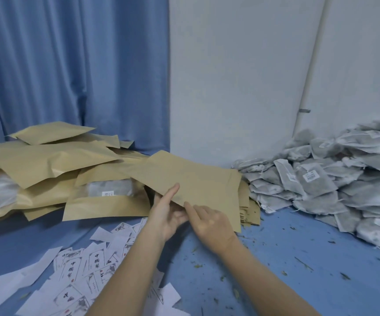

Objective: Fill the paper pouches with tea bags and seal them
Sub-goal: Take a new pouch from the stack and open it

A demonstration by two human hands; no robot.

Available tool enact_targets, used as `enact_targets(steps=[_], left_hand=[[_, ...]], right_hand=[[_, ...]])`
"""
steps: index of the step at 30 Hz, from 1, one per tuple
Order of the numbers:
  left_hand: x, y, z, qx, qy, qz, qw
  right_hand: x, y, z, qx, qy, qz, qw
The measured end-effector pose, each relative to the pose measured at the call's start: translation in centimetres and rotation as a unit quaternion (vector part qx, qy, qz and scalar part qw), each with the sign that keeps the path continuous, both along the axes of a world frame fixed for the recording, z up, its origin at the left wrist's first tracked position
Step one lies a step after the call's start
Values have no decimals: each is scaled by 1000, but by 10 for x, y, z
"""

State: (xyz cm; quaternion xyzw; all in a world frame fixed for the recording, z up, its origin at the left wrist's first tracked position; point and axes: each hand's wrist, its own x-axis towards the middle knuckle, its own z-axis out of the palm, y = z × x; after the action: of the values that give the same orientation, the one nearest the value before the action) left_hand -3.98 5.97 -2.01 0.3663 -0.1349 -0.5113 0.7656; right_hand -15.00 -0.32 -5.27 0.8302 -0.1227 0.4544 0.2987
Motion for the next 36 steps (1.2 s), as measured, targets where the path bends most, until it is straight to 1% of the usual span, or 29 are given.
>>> enact_targets(steps=[2,3,4,5,6,7,8,9,10,11,12,13,14,15,17,18,20,22,23,24,25,27,28,30,32,33,34,35,36], left_hand=[[-6,6,6,-1,-62,43,997],[-9,8,9,6,-99,76,992],[-12,11,13,16,-140,112,984],[-15,13,16,27,-185,148,971],[-17,15,20,36,-245,183,952],[-18,19,24,39,-320,217,921],[-21,25,27,36,-400,247,882],[-25,31,31,26,-472,269,839],[-29,37,35,12,-530,277,802],[-32,44,37,4,-578,280,767],[-35,50,39,5,-623,284,729],[-37,54,39,15,-666,291,687],[-40,58,38,32,-705,300,641],[-42,62,37,50,-736,312,599],[-47,67,29,62,-771,336,538],[-49,69,24,67,-781,341,519],[-52,71,13,83,-797,330,499],[-51,69,5,136,-832,255,474],[-51,67,3,179,-852,188,455],[-52,65,1,219,-861,101,448],[-54,64,0,246,-847,10,472],[-63,61,6,240,-771,-112,579],[-69,59,11,209,-736,-114,633],[-82,53,24,136,-672,-38,727],[-97,47,40,89,-569,23,817],[-102,42,47,81,-518,35,851],[-108,38,52,85,-484,45,870],[-114,35,57,98,-477,61,872],[-119,33,61,113,-489,88,861]], right_hand=[[-8,8,3,8,1,18,1000],[-12,11,5,36,7,32,999],[-15,17,11,100,14,50,994],[-18,25,19,197,20,72,977],[-21,31,30,311,21,85,946],[-24,37,41,424,-2,102,900],[-26,43,55,528,-57,127,838],[-30,49,70,622,-123,169,754],[-35,52,88,694,-186,231,655],[-41,51,104,738,-234,298,558],[-50,48,118,758,-259,351,485],[-61,43,129,764,-272,383,442],[-73,40,138,764,-282,398,422],[-83,37,144,760,-296,398,419],[-99,34,146,755,-331,345,448],[-103,34,143,755,-346,306,466],[-107,33,132,759,-365,266,470],[-109,29,119,771,-373,268,441],[-110,27,113,781,-377,274,417],[-111,26,107,791,-380,275,391],[-111,24,101,801,-382,276,369],[-109,22,91,817,-374,271,346],[-108,23,87,821,-370,266,343],[-106,24,82,823,-368,269,340],[-106,29,82,818,-358,264,364],[-106,31,82,814,-346,257,389],[-106,33,82,809,-333,249,415],[-105,35,82,802,-321,244,440],[-105,38,82,795,-314,242,459]])
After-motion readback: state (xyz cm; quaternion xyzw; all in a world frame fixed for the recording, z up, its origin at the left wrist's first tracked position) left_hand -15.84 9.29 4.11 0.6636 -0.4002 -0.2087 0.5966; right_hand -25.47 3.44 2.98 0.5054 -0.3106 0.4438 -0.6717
